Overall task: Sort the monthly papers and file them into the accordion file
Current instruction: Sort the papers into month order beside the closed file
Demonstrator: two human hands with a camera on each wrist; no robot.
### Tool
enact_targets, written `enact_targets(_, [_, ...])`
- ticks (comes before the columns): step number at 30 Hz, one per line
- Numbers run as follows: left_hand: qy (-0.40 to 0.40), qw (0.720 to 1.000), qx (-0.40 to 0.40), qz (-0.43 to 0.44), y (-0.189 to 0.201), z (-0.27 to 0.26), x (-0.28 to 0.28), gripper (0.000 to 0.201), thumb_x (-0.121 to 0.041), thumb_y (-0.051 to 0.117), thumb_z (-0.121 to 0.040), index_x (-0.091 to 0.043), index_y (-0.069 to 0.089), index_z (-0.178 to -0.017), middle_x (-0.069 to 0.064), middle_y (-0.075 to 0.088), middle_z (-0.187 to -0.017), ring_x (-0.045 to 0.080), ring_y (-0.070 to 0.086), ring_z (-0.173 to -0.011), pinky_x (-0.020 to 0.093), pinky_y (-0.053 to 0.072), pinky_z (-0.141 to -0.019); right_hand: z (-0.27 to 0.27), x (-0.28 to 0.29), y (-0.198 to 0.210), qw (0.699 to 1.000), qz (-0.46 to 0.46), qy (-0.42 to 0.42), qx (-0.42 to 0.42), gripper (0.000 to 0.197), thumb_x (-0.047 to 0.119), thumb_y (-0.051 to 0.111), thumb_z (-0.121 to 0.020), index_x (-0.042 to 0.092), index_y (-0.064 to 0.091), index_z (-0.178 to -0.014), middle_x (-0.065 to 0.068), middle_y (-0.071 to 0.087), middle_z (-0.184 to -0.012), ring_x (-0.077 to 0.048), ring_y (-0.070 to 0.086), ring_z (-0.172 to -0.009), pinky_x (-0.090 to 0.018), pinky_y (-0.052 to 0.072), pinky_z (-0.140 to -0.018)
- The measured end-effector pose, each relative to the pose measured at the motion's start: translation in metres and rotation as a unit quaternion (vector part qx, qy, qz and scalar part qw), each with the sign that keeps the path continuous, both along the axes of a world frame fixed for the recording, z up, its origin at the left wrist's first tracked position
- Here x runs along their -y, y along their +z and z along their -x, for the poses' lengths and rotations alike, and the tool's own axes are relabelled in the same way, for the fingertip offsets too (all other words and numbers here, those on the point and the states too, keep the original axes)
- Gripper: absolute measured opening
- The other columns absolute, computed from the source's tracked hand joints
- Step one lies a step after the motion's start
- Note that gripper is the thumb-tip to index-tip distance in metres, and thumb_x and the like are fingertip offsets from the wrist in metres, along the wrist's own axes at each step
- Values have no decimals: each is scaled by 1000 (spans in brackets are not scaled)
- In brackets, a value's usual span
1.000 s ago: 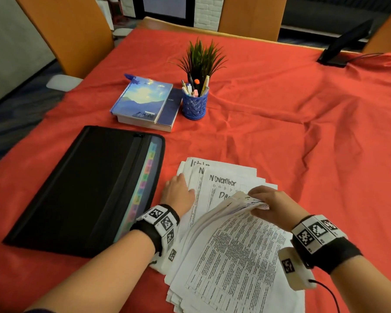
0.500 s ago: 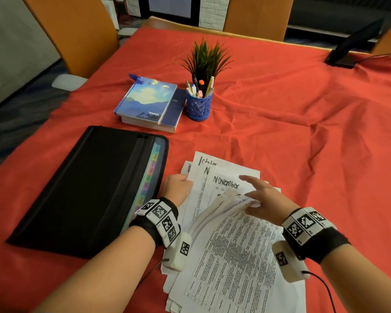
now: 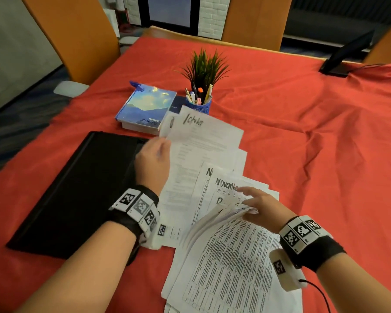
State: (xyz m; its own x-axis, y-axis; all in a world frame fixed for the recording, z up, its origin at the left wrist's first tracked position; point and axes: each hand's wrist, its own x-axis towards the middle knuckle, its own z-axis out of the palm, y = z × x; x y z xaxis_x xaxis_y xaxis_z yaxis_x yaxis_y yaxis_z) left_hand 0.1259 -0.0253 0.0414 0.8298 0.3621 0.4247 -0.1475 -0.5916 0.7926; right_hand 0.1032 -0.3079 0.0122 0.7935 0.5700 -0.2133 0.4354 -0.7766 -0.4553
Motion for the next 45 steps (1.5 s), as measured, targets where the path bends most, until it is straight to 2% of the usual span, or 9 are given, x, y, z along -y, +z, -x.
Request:
enact_targets(5, [19,992,110,-62,61,-12,-46,24,-11,54,-92,6,67,-102,19,68,-96,16,57,-89,7,37,-79,15,9,27,999,1,-35,-12,5,17,68,-81,13,68,-80,2,67,-72,-9,58,-65,-29,49,-65])
enact_targets(8, [46,991,121,-40,97,-14,-71,28,-21,51,-93,0,67,-104,1,64,-87,5,54,-74,6,36,-69,29,20,52,999,-8,-46,-14,4,19,72,-79,16,71,-81,3,68,-67,-6,57,-63,-23,47,-59])
enact_targets(13, [37,996,65,37,124,-17,-93,20,-32,53,-83,-26,54,-64,-19,47,-59,-5,41,-59,16,39,-62,54,31,109,997,-24,-45,-63,47,15,76,-74,58,60,-65,25,61,-57,14,50,-56,-7,41,-55])
enact_targets(20, [-8,956,-20,291,99,-10,-68,25,-7,61,-87,-18,61,-64,0,64,-75,20,62,-80,35,54,-74,88,37,163,992,-33,-41,-114,35,15,75,-74,49,69,-78,19,71,-74,6,65,-73,-16,51,-67])
enact_targets(24, [-29,965,-67,251,52,0,-33,28,-2,67,-80,-16,61,-56,-9,56,-56,14,50,-66,29,39,-66,99,40,167,993,-5,-30,-110,20,31,78,-70,47,69,-78,14,71,-72,1,66,-68,-24,53,-63])
enact_targets(29, [-94,965,-196,149,-28,41,37,9,-8,65,-83,-4,61,-75,6,52,-68,18,46,-73,28,32,-61,104,41,175,990,31,-21,-135,27,69,67,-57,53,66,-78,19,69,-70,6,61,-60,-20,51,-60])
enact_targets(34, [-136,945,-248,166,-64,71,63,15,-3,61,-86,0,66,-100,3,63,-103,20,58,-94,10,39,-69,91,41,181,986,56,-59,-146,16,21,81,-69,32,71,-73,7,70,-68,-7,67,-66,-31,54,-63])
enact_targets(41, [-171,926,-278,188,-66,72,58,18,3,58,-85,-8,67,-95,-2,62,-93,11,56,-81,14,44,-73,68,21,118,997,14,-58,-44,21,10,74,-75,30,67,-72,24,61,-59,12,53,-57,-11,42,-58])
enact_targets(45, [-182,920,-274,215,-69,71,57,23,4,60,-83,-17,65,-77,-6,62,-85,5,54,-76,10,40,-64,61,21,66,996,-56,-46,43,19,21,70,-69,11,72,-86,6,69,-91,17,55,-82,0,38,-71])
